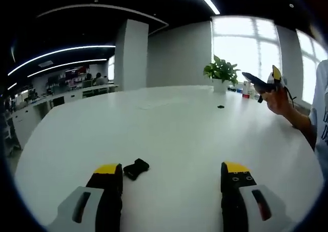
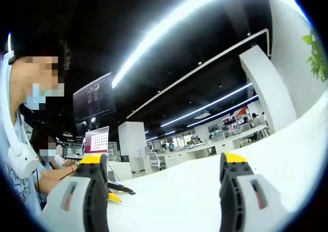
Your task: Snap the two parts of the plastic buckle together until the buckle closes and remains connected.
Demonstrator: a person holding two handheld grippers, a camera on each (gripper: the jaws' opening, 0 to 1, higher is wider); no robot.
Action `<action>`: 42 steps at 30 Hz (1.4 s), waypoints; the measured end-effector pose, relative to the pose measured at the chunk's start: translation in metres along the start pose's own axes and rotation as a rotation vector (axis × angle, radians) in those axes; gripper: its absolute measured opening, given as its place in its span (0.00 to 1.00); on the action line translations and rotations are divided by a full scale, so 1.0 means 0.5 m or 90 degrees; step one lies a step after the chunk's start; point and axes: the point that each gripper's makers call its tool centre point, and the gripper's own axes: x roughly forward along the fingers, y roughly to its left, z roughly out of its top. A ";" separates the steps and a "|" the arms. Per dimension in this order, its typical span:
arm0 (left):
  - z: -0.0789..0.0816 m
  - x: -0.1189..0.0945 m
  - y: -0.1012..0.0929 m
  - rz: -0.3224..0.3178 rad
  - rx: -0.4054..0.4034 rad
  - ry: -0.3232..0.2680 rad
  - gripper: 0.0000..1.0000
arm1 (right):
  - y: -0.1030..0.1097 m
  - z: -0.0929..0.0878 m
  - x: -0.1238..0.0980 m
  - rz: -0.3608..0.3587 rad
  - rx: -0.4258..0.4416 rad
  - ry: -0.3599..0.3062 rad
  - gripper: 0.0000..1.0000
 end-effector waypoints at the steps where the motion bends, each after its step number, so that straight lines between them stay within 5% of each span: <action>1: 0.004 0.001 -0.007 -0.010 -0.011 -0.007 0.81 | 0.002 -0.001 0.000 0.003 0.000 0.001 0.92; 10: -0.006 0.000 -0.010 -0.008 0.003 0.006 0.77 | 0.014 -0.011 0.006 0.017 0.009 0.008 0.91; 30: -0.002 -0.016 0.037 0.051 -0.044 -0.011 0.43 | 0.006 -0.009 0.005 0.013 0.021 0.006 0.89; 42: -0.001 -0.014 0.048 0.080 -0.008 -0.008 0.28 | 0.004 -0.009 0.005 0.011 0.020 0.006 0.89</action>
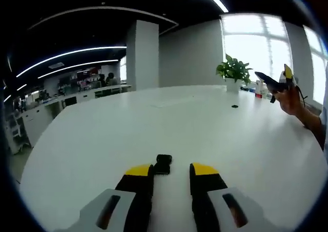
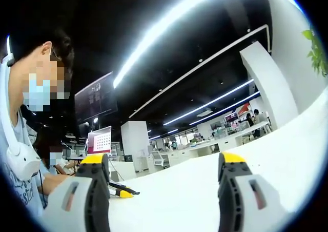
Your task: Snap the two parts of the plastic buckle together until the buckle closes and remains connected.
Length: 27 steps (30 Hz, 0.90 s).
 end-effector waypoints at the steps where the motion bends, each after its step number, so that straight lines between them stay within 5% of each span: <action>1: 0.000 0.000 0.001 0.001 -0.002 0.000 0.28 | 0.000 -0.001 0.000 0.000 0.000 0.001 0.89; 17: 0.000 0.003 0.015 0.030 -0.010 0.001 0.12 | 0.004 -0.005 0.001 0.004 0.000 0.005 0.86; 27: -0.001 0.004 0.016 0.036 -0.015 0.002 0.12 | 0.006 -0.014 0.005 0.010 -0.001 0.016 0.85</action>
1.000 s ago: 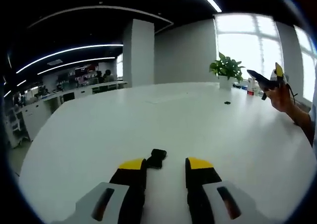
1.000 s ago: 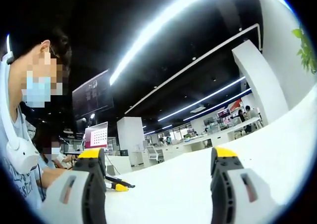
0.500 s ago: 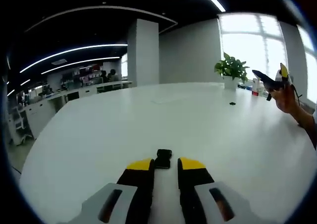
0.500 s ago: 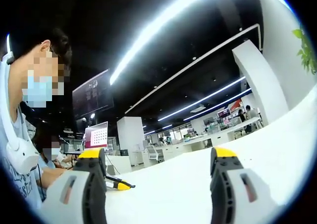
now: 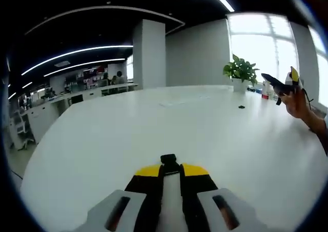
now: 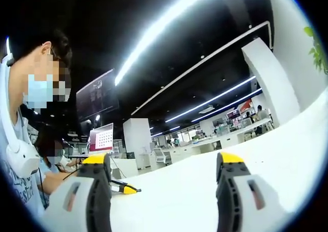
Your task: Snap the two parts of the plastic buckle together until the buckle closes and remains connected.
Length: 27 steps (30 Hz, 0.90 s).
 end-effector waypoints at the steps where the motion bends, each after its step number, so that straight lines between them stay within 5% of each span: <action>1: 0.000 0.000 0.001 0.000 0.002 0.000 0.12 | -0.003 0.001 -0.001 -0.004 -0.005 0.000 0.85; 12: -0.005 -0.017 -0.028 -0.051 -0.033 0.016 0.12 | -0.069 -0.019 0.007 -0.080 -0.015 0.067 0.82; 27: -0.016 -0.043 -0.075 -0.080 0.060 0.059 0.12 | -0.174 -0.010 0.003 -0.130 -0.104 0.178 0.76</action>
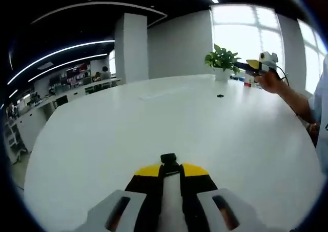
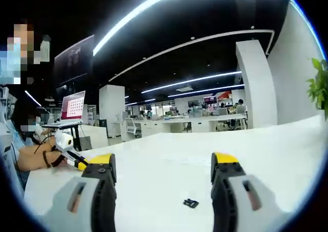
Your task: Snap the two parts of the plastic buckle together until the buckle closes and remains connected.
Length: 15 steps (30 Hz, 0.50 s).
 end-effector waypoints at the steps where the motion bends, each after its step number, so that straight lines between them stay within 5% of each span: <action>1: 0.000 -0.001 -0.002 -0.002 0.000 0.002 0.12 | -0.013 -0.007 0.002 -0.006 0.008 0.007 0.76; 6: -0.002 -0.008 -0.016 -0.008 0.016 0.015 0.12 | -0.069 -0.055 0.013 -0.002 0.012 0.060 0.73; 9: -0.002 -0.011 -0.018 -0.010 0.019 0.017 0.12 | -0.079 -0.073 0.021 0.057 0.085 0.050 0.72; 15: -0.001 -0.016 -0.021 -0.006 0.040 0.024 0.12 | -0.168 -0.105 0.034 -0.035 0.086 0.057 0.72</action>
